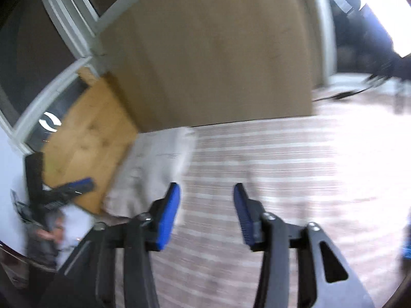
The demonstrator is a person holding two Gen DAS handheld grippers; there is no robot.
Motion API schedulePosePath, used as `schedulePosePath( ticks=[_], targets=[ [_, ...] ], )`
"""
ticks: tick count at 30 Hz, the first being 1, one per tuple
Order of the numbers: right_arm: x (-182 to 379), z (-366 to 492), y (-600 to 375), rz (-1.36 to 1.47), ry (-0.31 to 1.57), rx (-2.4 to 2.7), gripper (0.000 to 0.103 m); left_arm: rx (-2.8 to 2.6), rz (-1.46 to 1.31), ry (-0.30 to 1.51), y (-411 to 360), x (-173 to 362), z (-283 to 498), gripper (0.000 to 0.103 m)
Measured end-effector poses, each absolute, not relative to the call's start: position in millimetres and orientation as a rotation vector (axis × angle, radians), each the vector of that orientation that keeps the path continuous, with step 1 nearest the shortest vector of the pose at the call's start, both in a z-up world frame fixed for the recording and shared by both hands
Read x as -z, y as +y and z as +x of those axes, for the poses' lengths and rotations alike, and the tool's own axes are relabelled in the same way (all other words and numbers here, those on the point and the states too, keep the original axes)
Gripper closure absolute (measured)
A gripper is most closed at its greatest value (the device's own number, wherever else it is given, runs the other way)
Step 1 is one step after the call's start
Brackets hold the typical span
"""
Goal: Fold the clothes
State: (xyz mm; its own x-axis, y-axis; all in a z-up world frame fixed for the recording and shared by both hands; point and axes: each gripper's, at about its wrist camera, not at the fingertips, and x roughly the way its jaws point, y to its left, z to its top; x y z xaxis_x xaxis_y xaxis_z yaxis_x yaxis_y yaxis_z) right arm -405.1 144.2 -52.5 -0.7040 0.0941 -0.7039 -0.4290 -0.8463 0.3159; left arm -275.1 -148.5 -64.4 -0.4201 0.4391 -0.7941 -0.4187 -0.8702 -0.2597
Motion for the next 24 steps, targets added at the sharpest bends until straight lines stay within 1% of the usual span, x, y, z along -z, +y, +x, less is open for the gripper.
schedulePosePath(
  ticks=[2, 3, 4, 6, 8, 11, 13, 14, 18, 21, 24],
  targets=[
    [51, -382, 144, -1.036, 0.611, -2.514, 0.056, -2.301, -1.32, -0.057, -150, 69, -263, 0.044],
    [51, -371, 145, -1.05, 0.598, -2.488, 0.056, -2.308, -1.329, -0.067, -151, 69, -256, 0.04],
    [52, -357, 147, -1.059, 0.59, -2.465, 0.055, -2.316, -1.336, -0.066, -149, 68, -244, 0.034],
    [59, -337, 150, -1.051, 0.595, -2.442, 0.053, -2.318, -1.344, -0.06, -146, 66, -224, 0.031],
    [76, -324, 153, -1.037, 0.626, -2.421, 0.053, -2.299, -1.36, -0.068, -144, 72, -209, 0.031],
    [113, -323, 152, -1.122, 0.646, -2.396, 0.054, -2.276, -1.398, -0.083, -139, 90, -194, 0.031],
    [139, -327, 146, -1.186, 0.631, -2.392, 0.064, -2.298, -1.399, -0.069, -136, 104, -178, 0.032],
    [150, -328, 143, -1.22, 0.624, -2.396, 0.075, -2.308, -1.4, -0.062, -134, 111, -170, 0.033],
    [182, -342, 121, -1.345, 0.552, -2.447, 0.076, -2.323, -1.484, -0.095, -133, 144, -145, 0.036],
    [194, -348, 98, -1.401, 0.419, -2.501, 0.076, -2.348, -1.534, -0.142, -133, 164, -127, 0.039],
    [204, -348, 78, -1.483, 0.3, -2.533, 0.075, -2.425, -1.515, -0.074, -128, 169, -107, 0.043]
  ],
)
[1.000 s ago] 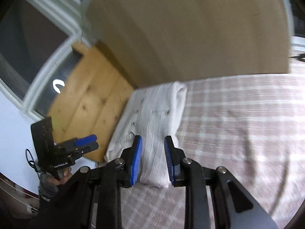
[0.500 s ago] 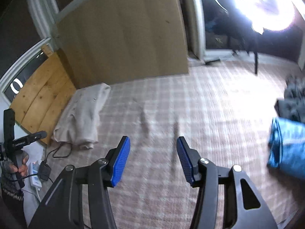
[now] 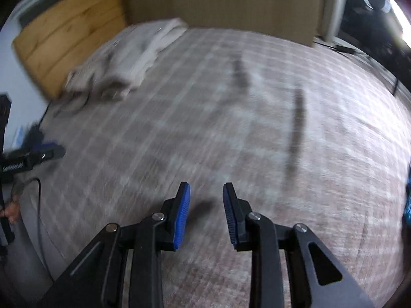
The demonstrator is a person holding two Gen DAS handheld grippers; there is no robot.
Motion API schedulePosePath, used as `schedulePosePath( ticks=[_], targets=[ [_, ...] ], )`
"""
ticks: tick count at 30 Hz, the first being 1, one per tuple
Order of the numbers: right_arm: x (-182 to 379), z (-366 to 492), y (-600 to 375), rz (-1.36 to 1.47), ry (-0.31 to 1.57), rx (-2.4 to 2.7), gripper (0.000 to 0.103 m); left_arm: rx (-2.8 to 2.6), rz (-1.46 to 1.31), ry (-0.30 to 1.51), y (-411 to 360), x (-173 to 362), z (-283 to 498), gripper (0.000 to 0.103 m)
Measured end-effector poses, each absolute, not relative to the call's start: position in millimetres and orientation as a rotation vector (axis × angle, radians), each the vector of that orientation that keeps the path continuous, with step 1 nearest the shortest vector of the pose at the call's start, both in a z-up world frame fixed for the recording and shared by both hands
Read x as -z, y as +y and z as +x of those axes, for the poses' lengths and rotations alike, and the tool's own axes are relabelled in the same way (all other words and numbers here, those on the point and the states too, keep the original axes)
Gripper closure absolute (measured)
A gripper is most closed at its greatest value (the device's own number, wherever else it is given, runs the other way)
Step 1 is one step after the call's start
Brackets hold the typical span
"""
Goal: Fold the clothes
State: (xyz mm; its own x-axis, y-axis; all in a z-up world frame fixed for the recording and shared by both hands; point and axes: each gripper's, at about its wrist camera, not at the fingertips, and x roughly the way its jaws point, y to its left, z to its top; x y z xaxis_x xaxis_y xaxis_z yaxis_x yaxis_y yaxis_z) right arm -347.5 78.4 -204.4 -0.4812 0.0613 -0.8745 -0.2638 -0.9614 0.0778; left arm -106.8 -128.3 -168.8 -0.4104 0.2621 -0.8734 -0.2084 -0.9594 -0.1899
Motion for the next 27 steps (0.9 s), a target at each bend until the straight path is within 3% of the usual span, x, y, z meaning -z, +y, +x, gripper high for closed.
schedulePosePath(
  ticks=[5, 9, 12, 14, 21, 27],
  targets=[
    [208, -331, 49, -1.569, 0.096, -2.57, 0.074, -2.494, -1.566, 0.058, -118, 163, -81, 0.042],
    [186, -309, 52, -1.505, 0.14, -2.607, 0.072, -2.561, -1.548, -0.093, -116, 131, -61, 0.041],
    [158, -286, 56, -1.382, 0.131, -2.651, 0.059, -2.652, -1.479, -0.141, -108, 95, -40, 0.035],
    [144, -271, 60, -1.319, 0.13, -2.671, 0.056, -2.711, -1.428, -0.143, -100, 72, -23, 0.03],
    [115, -229, 76, -1.222, 0.153, -2.697, 0.056, -2.876, -1.248, -0.1, -69, 8, 39, 0.026],
    [100, -193, 89, -1.163, 0.224, -2.692, 0.056, -2.936, -1.223, -0.063, -59, -14, 68, 0.026]
  ],
)
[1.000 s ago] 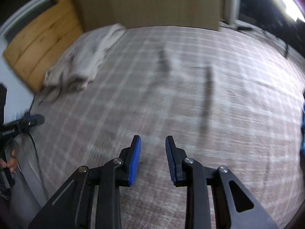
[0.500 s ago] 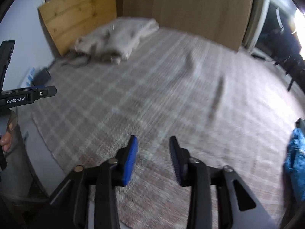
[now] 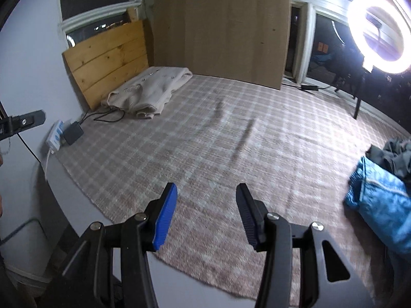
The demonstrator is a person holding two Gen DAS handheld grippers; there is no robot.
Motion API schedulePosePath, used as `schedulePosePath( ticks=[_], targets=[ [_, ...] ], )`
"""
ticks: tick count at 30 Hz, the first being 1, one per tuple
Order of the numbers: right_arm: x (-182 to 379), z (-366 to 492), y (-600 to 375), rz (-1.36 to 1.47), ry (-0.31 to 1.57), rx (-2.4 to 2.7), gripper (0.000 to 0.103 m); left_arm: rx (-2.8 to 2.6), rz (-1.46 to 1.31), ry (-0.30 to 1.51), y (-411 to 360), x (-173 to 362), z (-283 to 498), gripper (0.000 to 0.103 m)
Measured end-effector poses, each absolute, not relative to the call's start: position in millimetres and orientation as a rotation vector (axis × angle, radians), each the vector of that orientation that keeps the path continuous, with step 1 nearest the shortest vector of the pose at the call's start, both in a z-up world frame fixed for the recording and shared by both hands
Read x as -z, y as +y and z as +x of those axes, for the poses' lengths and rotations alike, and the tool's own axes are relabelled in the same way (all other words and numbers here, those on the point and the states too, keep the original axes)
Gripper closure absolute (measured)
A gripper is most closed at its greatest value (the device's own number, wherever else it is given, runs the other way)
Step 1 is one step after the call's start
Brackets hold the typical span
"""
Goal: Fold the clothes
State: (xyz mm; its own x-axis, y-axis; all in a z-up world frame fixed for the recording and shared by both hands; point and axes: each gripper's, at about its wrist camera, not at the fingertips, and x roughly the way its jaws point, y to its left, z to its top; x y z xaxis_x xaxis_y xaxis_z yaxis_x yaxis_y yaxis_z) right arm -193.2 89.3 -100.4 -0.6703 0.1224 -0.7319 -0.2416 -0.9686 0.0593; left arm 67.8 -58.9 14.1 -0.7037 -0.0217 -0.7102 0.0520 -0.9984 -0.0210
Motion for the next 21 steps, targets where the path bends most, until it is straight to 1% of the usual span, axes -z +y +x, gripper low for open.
schedulePosePath(
  ticks=[2, 7, 21],
  targets=[
    [97, -183, 93, -1.146, 0.235, -2.688, 0.056, 2.869, 1.18, 0.053, -55, -21, 80, 0.026],
    [94, -168, 97, -1.121, 0.233, -2.68, 0.056, 2.898, 1.188, 0.133, -54, -29, 96, 0.026],
    [90, -157, 105, -1.111, 0.24, -2.699, 0.056, 2.892, 1.14, 0.139, -45, -41, 116, 0.026]
  ],
)
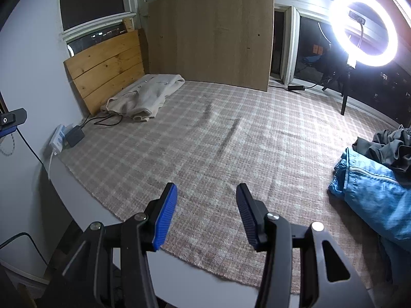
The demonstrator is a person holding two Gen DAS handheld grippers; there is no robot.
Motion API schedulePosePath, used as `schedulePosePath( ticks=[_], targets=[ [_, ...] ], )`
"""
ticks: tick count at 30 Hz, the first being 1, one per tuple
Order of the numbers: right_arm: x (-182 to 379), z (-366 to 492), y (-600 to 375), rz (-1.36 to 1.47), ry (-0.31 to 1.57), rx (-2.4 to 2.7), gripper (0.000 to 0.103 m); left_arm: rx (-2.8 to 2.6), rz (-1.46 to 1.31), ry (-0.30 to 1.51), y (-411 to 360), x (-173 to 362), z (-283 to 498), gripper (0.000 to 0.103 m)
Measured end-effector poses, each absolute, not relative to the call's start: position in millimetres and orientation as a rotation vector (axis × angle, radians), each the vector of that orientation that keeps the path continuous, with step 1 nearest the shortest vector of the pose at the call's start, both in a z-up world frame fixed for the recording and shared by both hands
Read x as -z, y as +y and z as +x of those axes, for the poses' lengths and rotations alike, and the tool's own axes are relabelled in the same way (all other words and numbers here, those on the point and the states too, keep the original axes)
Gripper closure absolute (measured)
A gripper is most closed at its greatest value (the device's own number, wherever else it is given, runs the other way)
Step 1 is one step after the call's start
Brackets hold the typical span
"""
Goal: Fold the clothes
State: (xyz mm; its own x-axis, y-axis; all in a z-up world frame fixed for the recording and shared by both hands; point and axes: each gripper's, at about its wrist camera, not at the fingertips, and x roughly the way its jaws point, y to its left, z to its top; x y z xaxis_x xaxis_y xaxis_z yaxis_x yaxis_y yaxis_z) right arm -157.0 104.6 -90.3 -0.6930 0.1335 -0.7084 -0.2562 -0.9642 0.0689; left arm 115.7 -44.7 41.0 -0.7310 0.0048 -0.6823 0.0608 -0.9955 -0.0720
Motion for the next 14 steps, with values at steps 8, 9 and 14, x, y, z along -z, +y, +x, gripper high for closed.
schedulePosePath(
  ticks=[8, 9, 14],
  targets=[
    [94, -158, 113, -1.127, 0.248, -2.698, 0.056, 2.875, 1.151, 0.139, -44, -39, 113, 0.026],
    [94, -158, 114, -1.129, 0.252, -2.698, 0.056, 2.875, 1.15, 0.139, -44, -39, 113, 0.026],
    [96, -161, 118, -1.139, 0.253, -2.696, 0.056, 2.901, 1.104, 0.138, -43, -41, 113, 0.026]
  ],
)
